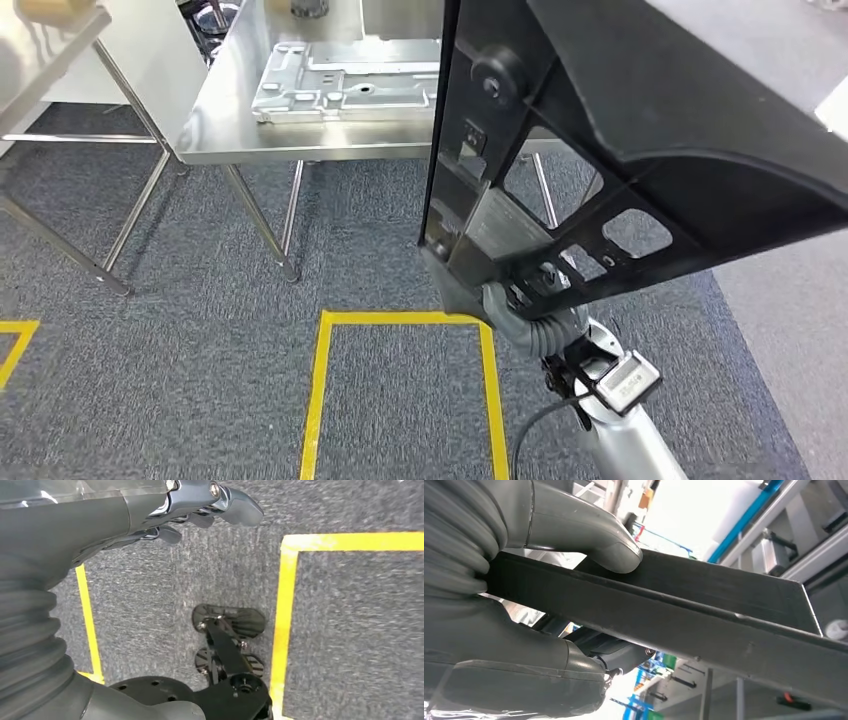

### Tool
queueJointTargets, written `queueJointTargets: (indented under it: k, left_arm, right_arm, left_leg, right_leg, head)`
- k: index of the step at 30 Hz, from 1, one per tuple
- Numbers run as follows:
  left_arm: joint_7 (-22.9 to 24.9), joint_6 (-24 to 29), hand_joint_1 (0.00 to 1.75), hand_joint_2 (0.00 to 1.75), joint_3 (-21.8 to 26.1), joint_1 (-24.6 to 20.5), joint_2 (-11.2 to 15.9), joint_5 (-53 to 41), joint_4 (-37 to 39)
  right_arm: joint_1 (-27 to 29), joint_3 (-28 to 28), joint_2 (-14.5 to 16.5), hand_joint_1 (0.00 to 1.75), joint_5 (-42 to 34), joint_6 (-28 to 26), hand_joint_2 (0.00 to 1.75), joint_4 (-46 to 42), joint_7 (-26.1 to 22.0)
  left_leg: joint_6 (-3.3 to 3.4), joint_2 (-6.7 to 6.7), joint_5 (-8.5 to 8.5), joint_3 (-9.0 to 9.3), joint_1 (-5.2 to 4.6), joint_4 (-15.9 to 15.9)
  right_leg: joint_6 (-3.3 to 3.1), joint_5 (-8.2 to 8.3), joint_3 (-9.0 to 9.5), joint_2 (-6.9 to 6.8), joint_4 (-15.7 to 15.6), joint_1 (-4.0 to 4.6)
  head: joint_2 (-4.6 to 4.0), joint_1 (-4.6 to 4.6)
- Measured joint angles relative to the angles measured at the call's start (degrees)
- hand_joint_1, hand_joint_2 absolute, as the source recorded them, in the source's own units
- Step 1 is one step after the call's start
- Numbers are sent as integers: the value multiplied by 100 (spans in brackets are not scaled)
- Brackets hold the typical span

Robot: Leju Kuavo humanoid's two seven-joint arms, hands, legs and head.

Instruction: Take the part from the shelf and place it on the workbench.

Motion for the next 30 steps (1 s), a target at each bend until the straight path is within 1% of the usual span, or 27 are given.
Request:
queueJointTargets:
  k: [2, 3, 4, 5, 6, 7, 8, 9, 10, 12, 13, 14, 15, 16, 17, 18, 19, 20, 21, 23, 24, 25, 26, 27, 28, 29, 30]
  left_arm:
    - [-10, -2, 0, 175, 0, 2, 1, -1, 0]
    - [-14, -3, 0, 175, 0, 9, 1, -1, 0]
    - [-17, -5, 0, 175, 0, 16, 1, 0, 0]
    - [-22, -6, 0, 175, 0, 23, 1, 1, 0]
    - [-28, -7, 0, 175, 0, 25, 3, 2, 0]
    - [-37, -7, 0, 175, 0, 27, 6, 3, 1]
    - [-45, -7, 0, 175, 0, 27, 10, 3, 1]
    - [-55, -8, 0, 175, 0, 22, 13, 3, 1]
    - [-64, -9, 0, 175, 0, 17, 14, 2, 1]
    - [-80, -14, 0, 175, 0, 9, 14, 1, 0]
    - [-84, -16, 0, 175, 0, 14, 14, 1, 0]
    - [-87, -17, 0, 175, 0, 18, 14, 1, 0]
    - [-88, -17, 0, 175, 0, 18, 14, 1, 0]
    - [-88, -17, 0, 175, 0, 16, 14, 2, 0]
    - [-88, -17, 0, 175, 0, 13, 14, 2, 0]
    - [-88, -17, 0, 175, 0, 16, 14, 3, 0]
    - [-88, -17, 0, 175, 0, 25, 14, 4, 0]
    - [-88, -17, 0, 175, 0, 34, 14, 5, 0]
    - [-88, -17, 0, 175, 0, 41, 14, 5, 0]
    - [-89, -17, 0, 175, 0, 49, 11, 5, 2]
    - [-91, -17, 0, 175, 0, 42, 9, 5, 2]
    - [-93, -16, 0, 175, 0, 35, 8, 5, 3]
    - [-96, -13, 0, 175, 0, 23, 7, 5, 3]
    - [-100, -8, 0, 175, 0, 11, 10, 5, 2]
    - [-102, -4, 0, 175, 0, 6, 12, 5, 2]
    - [-104, -1, 0, 175, -1, 1, 13, 3, 2]
    - [-104, 1, 0, 175, -1, -8, 14, 1, 2]
  right_arm:
    - [1, 0, 9, 175, 6, -6, 175, -1, -1]
    - [5, 0, 12, 175, 9, -6, 175, 0, 1]
    - [8, 0, 14, 175, 11, -6, 175, 1, 2]
    - [9, 0, 17, 175, 13, -6, 175, 1, 2]
    - [8, 0, 23, 175, 16, -6, 175, 1, 2]
    - [5, 0, 29, 175, 19, -7, 175, 1, 2]
    - [-2, 0, 37, 175, 20, -6, 175, 1, 1]
    - [-10, 0, 43, 175, 22, -7, 175, 1, 1]
    - [-16, 0, 46, 175, 24, -7, 175, 1, 2]
    - [-29, -1, 49, 175, 29, -7, 175, 1, 5]
    - [-35, -1, 49, 175, 33, -7, 175, 1, 5]
    - [-46, -2, 49, 175, 36, -7, 175, 0, 2]
    - [-55, -3, 49, 175, 37, -7, 175, 0, -1]
    - [-59, -4, 49, 175, 37, -5, 175, 2, -4]
    - [-58, -5, 49, 175, 36, -4, 175, 8, -8]
    - [-55, -7, 49, 175, 34, -2, 175, 16, -9]
    - [-51, -7, 49, 175, 29, 0, 175, 24, -12]
    - [-52, -7, 49, 175, 18, 3, 175, 30, -19]
    - [-54, -7, 49, 175, -2, 9, 175, 33, -32]
    - [-59, -8, 49, 175, -47, 34, 175, 34, -67]
    - [-59, -11, 49, 175, -71, 53, 175, 35, -85]
    - [-57, -15, 49, 175, -91, 70, 175, 31, -97]
    - [-55, -22, 50, 175, -117, 83, 175, 26, -108]
    - [-56, -30, 51, 175, -147, 93, 175, 13, -115]
    - [-55, -38, 55, 175, -174, 102, 175, -3, -119]
    - [-55, -46, 61, 175, -204, 113, 175, -15, -127]
    - [-51, -53, 71, 175, -228, 130, 175, -26, -136]
  left_leg:
    - [-48, 2, -312, -421, 15, 813]
    - [-61, 2, -374, -602, 21, 1117]
    - [-65, 2, -315, -683, 25, 1209]
    - [-59, 3, -142, -646, 28, 1061]
    - [-42, 3, 101, -505, 29, 710]
    - [-16, 3, 308, -316, 26, 299]
    - [19, 3, 427, -140, 13, -72]
    - [59, 2, 464, -20, -3, -316]
    - [103, 0, 425, 40, -17, -434]
    - [189, -5, 363, 97, -15, -505]
    - [230, -7, 342, 154, -5, -536]
    - [266, -7, 316, 220, 4, -558]
    - [294, -9, 287, 288, 8, -574]
    - [316, -8, 244, 338, 5, -579]
    - [326, -11, 195, 383, 1, -580]
    - [328, -14, 141, 436, -5, -579]
    - [327, -18, 78, 508, -10, -579]
    - [321, -23, 7, 598, -14, -579]
    - [313, -26, -69, 702, -20, -580]
    - [287, -33, -227, 888, -30, -585]
    - [261, -36, -298, 953, -35, -596]
    - [230, -36, -351, 1019, -36, -619]
    - [192, -33, -363, 1084, -38, -617]
    - [154, -27, -346, 1112, -39, -593]
    - [125, -18, -295, 1105, -36, -483]
    - [97, -11, -233, 1009, -33, -255]
    - [71, -7, -223, 833, -25, 55]
  right_leg:
    - [-31, -52, 52, -9, -4, 10]
    - [-35, -83, 81, -9, -4, 14]
    - [-33, -117, 118, -4, -4, 17]
    - [-26, -152, 168, 0, -3, 17]
    - [-14, -192, 230, 4, -4, 17]
    - [5, -236, 291, 6, -7, 19]
    - [34, -279, 337, 9, -9, 26]
    - [66, -313, 369, 9, -22, 33]
    - [106, -324, 393, 9, -27, 40]
    - [180, -322, 431, 6, -25, 49]
    - [210, -324, 430, 3, 47, 46]
    - [232, -355, 356, 1, 207, 42]
    - [252, -424, 194, -1, 490, 35]
    - [269, -517, -48, -2, 862, 28]
    - [283, -638, -331, -2, 1240, 26]
    - [292, -741, -587, -2, 1524, 23]
    - [293, -781, -763, -2, 1632, 22]
    - [282, -724, -838, -2, 1539, 23]
    - [261, -548, -825, -3, 1272, 29]
    - [181, 68, -694, -4, 555, 66]
    - [146, 284, -638, -1, 317, 90]
    - [111, 415, -601, 4, 188, 113]
    - [89, 407, -565, 17, 156, 120]
    - [59, 363, -498, 30, 124, 113]
    - [29, 340, -416, 44, 80, 99]
    - [1, 301, -322, 56, 33, 80]
    - [-18, 257, -229, 65, -5, 67]
  head:
    - [1, -10]
    - [1, -10]
    - [1, -10]
    - [1, -11]
    - [1, -11]
    - [1, -11]
    - [0, -11]
    - [0, -10]
    - [0, -10]
    - [1, -8]
    - [1, -2]
    - [1, 9]
    - [1, 17]
    - [1, 28]
    - [1, 32]
    - [1, 34]
    - [1, 33]
    - [1, 35]
    - [1, 34]
    - [1, 32]
    - [0, 29]
    - [0, 27]
    - [0, 21]
    - [0, 25]
    - [1, 24]
    - [1, 19]
    - [1, 16]
